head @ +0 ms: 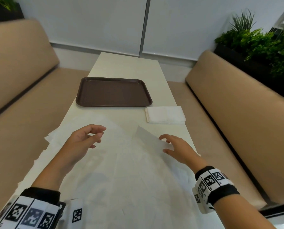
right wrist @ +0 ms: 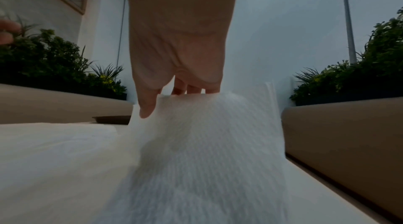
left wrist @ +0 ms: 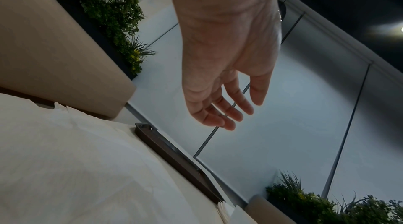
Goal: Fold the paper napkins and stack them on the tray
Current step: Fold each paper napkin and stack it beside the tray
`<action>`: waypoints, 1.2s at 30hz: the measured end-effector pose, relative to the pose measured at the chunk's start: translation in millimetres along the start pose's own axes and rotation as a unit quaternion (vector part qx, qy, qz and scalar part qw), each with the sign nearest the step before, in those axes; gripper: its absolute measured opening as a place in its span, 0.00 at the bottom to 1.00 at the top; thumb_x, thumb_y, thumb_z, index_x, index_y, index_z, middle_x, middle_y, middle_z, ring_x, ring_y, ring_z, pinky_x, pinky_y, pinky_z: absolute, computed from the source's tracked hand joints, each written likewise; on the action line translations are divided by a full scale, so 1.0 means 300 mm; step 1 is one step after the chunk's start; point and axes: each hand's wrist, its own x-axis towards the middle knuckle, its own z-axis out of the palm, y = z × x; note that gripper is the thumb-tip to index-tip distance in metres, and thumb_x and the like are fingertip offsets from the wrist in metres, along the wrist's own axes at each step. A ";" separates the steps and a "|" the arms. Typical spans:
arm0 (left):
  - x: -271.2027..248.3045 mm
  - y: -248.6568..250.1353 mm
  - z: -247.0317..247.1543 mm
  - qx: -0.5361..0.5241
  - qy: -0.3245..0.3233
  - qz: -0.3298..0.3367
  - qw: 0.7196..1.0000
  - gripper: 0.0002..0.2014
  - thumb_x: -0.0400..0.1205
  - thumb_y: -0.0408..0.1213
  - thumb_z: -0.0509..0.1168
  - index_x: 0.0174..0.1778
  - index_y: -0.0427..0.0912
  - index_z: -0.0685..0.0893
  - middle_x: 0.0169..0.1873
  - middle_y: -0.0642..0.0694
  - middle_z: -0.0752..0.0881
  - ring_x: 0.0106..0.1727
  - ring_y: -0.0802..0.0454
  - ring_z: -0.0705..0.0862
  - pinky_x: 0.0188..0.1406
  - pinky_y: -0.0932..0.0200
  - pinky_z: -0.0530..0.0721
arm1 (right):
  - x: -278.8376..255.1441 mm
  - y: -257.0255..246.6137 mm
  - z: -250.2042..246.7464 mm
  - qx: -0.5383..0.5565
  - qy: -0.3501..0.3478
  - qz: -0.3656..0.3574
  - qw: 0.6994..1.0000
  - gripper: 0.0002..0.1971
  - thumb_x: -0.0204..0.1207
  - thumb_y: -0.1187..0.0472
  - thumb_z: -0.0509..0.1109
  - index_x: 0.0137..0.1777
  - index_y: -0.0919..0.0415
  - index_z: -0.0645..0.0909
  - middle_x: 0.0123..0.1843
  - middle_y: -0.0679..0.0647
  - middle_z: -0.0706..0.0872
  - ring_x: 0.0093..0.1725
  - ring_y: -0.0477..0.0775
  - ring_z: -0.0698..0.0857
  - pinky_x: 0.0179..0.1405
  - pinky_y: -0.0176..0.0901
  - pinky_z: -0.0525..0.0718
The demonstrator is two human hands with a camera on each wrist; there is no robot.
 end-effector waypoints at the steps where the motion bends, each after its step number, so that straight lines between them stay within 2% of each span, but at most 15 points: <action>1: -0.002 0.000 -0.001 -0.002 -0.002 -0.001 1.000 0.09 0.81 0.38 0.67 0.46 0.58 0.88 0.48 0.52 0.87 0.46 0.55 0.84 0.46 0.60 0.79 | 0.001 -0.003 0.004 -0.007 -0.003 -0.008 1.000 0.23 0.79 0.55 0.69 0.72 0.40 0.68 0.63 0.47 0.81 0.62 0.50 0.79 0.57 0.47 0.79; 3: -0.004 -0.001 -0.003 -0.005 -0.002 -0.002 1.000 0.08 0.81 0.37 0.67 0.46 0.58 0.89 0.49 0.51 0.87 0.47 0.55 0.84 0.47 0.60 0.80 | 0.008 -0.005 0.012 -0.023 -0.018 -0.020 0.999 0.26 0.80 0.55 0.67 0.75 0.38 0.63 0.67 0.47 0.80 0.65 0.51 0.79 0.58 0.47 0.80; 8: -0.003 0.002 0.002 0.002 0.005 -0.005 1.000 0.09 0.83 0.34 0.63 0.50 0.52 0.87 0.52 0.47 0.86 0.48 0.52 0.84 0.47 0.59 0.79 | 0.038 -0.017 0.017 -0.026 -0.016 -0.012 0.999 0.22 0.80 0.55 0.67 0.72 0.43 0.68 0.66 0.48 0.80 0.65 0.53 0.79 0.56 0.46 0.79; 13: -0.005 0.000 0.004 0.001 0.005 -0.010 1.000 0.12 0.83 0.35 0.64 0.46 0.57 0.89 0.50 0.50 0.87 0.47 0.53 0.84 0.47 0.60 0.80 | 0.078 -0.023 0.023 -0.017 -0.003 -0.025 1.000 0.23 0.80 0.57 0.68 0.73 0.42 0.68 0.65 0.47 0.79 0.65 0.52 0.79 0.58 0.47 0.79; 15: -0.006 0.000 0.009 0.003 0.006 -0.011 1.000 0.10 0.83 0.34 0.64 0.48 0.54 0.88 0.51 0.49 0.87 0.48 0.52 0.84 0.47 0.60 0.80 | 0.106 -0.028 0.027 -0.031 -0.022 -0.030 0.999 0.23 0.80 0.57 0.68 0.73 0.43 0.69 0.65 0.48 0.79 0.63 0.53 0.80 0.58 0.47 0.80; 18: -0.005 0.002 0.018 0.009 0.007 -0.011 1.000 0.09 0.83 0.34 0.63 0.50 0.51 0.87 0.52 0.48 0.86 0.49 0.51 0.84 0.47 0.60 0.80 | 0.156 -0.043 0.029 -0.073 -0.049 -0.026 0.996 0.20 0.80 0.55 0.67 0.72 0.52 0.74 0.64 0.52 0.79 0.63 0.56 0.79 0.57 0.46 0.78; 20: -0.006 0.003 0.019 0.013 0.008 -0.013 1.000 0.09 0.83 0.34 0.63 0.50 0.51 0.87 0.51 0.49 0.86 0.49 0.51 0.84 0.47 0.60 0.80 | 0.176 -0.057 0.011 -0.092 -0.047 -0.019 0.995 0.17 0.80 0.54 0.67 0.67 0.57 0.79 0.61 0.55 0.81 0.60 0.59 0.80 0.54 0.47 0.79; 23: -0.004 0.005 0.014 0.014 0.003 -0.012 1.000 0.11 0.83 0.34 0.64 0.47 0.55 0.88 0.51 0.54 0.87 0.49 0.55 0.83 0.49 0.60 0.79 | 0.169 -0.080 -0.057 -0.082 -0.007 -0.026 0.996 0.14 0.78 0.53 0.71 0.60 0.58 0.84 0.64 0.52 0.79 0.60 0.57 0.81 0.56 0.46 0.79; 25: 0.002 0.016 0.019 0.036 -0.006 -0.006 0.999 0.10 0.82 0.36 0.66 0.45 0.58 0.88 0.50 0.61 0.87 0.49 0.64 0.82 0.49 0.63 0.78 | 0.136 -0.108 -0.139 -0.076 0.010 -0.042 0.996 0.14 0.77 0.53 0.72 0.59 0.58 0.84 0.67 0.50 0.79 0.62 0.55 0.80 0.58 0.45 0.78; 27: 0.012 0.048 0.042 0.059 -0.030 0.007 0.998 0.08 0.81 0.40 0.67 0.48 0.60 0.87 0.52 0.65 0.86 0.53 0.73 0.81 0.49 0.69 0.75 | 0.089 -0.138 -0.239 -0.074 0.019 -0.051 0.996 0.08 0.78 0.54 0.71 0.53 0.54 0.84 0.59 0.50 0.83 0.57 0.54 0.81 0.53 0.43 0.78; 28: 0.021 0.073 0.060 0.066 -0.049 0.019 0.996 0.08 0.79 0.43 0.68 0.52 0.60 0.86 0.55 0.66 0.84 0.58 0.74 0.79 0.51 0.71 0.75 | 0.058 -0.160 -0.295 -0.077 0.023 -0.060 0.995 0.04 0.78 0.54 0.71 0.45 0.53 0.82 0.51 0.50 0.85 0.49 0.53 0.82 0.45 0.40 0.78; 30: 0.042 0.139 0.112 0.079 -0.102 0.050 0.990 0.17 0.74 0.52 0.69 0.59 0.63 0.83 0.61 0.67 0.81 0.65 0.72 0.76 0.59 0.70 0.74 | -0.004 -0.215 -0.401 -0.092 0.041 -0.077 0.992 0.12 0.78 0.56 0.71 0.35 0.58 0.75 0.35 0.51 0.81 0.35 0.53 0.77 0.33 0.38 0.71; 32: 0.061 0.215 0.181 0.105 -0.172 0.085 0.976 0.25 0.68 0.57 0.71 0.63 0.66 0.78 0.63 0.69 0.79 0.66 0.73 0.75 0.66 0.68 0.72 | -0.056 -0.284 -0.497 -0.093 0.069 -0.105 0.988 0.12 0.77 0.55 0.71 0.40 0.64 0.79 0.35 0.54 0.83 0.36 0.56 0.78 0.36 0.45 0.76; 33: 0.068 0.255 0.220 0.117 -0.206 0.100 0.966 0.27 0.68 0.55 0.73 0.63 0.67 0.77 0.62 0.70 0.80 0.65 0.74 0.76 0.66 0.68 0.73 | -0.081 -0.322 -0.539 -0.089 0.081 -0.124 0.985 0.11 0.77 0.54 0.72 0.43 0.63 0.81 0.37 0.53 0.85 0.38 0.55 0.80 0.40 0.47 0.78; 36: 0.086 0.341 0.315 0.120 -0.257 0.127 0.950 0.22 0.69 0.43 0.79 0.57 0.61 0.82 0.49 0.63 0.88 0.52 0.69 0.85 0.54 0.66 0.84 | -0.136 -0.414 -0.628 -0.040 0.122 -0.172 0.977 0.08 0.75 0.53 0.73 0.42 0.57 0.83 0.36 0.49 0.86 0.37 0.47 0.81 0.39 0.39 0.77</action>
